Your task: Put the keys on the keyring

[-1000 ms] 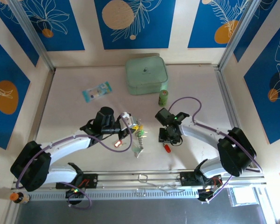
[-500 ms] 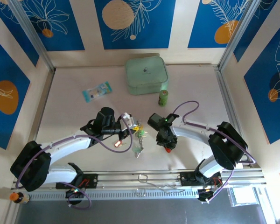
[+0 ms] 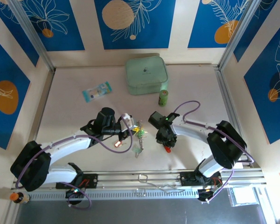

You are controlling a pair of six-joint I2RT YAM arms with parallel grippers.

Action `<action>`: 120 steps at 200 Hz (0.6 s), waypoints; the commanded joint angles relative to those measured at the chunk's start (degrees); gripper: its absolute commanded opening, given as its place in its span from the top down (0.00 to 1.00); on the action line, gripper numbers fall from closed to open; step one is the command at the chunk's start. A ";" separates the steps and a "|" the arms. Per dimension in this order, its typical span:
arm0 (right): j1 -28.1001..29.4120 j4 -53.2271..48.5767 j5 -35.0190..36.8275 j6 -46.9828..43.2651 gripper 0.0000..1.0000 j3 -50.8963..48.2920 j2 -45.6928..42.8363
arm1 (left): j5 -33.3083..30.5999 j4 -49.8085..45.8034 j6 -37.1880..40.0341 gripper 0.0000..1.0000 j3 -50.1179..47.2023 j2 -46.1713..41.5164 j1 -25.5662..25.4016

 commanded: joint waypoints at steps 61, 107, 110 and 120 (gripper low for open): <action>-0.30 -1.21 0.02 0.51 0.86 -1.09 1.72 | 2.09 -1.35 0.96 1.00 2.04 0.33 -0.62; -0.35 -1.58 0.31 0.82 0.87 -1.11 1.89 | 2.27 -1.71 1.16 1.00 2.11 0.27 -0.64; -0.35 -1.64 0.28 0.85 0.87 -1.07 1.90 | 2.26 -1.70 1.15 1.00 2.13 0.28 -0.64; -0.35 -1.71 0.25 0.83 0.87 -1.13 1.95 | 2.29 -1.79 1.22 1.00 2.15 0.27 -0.62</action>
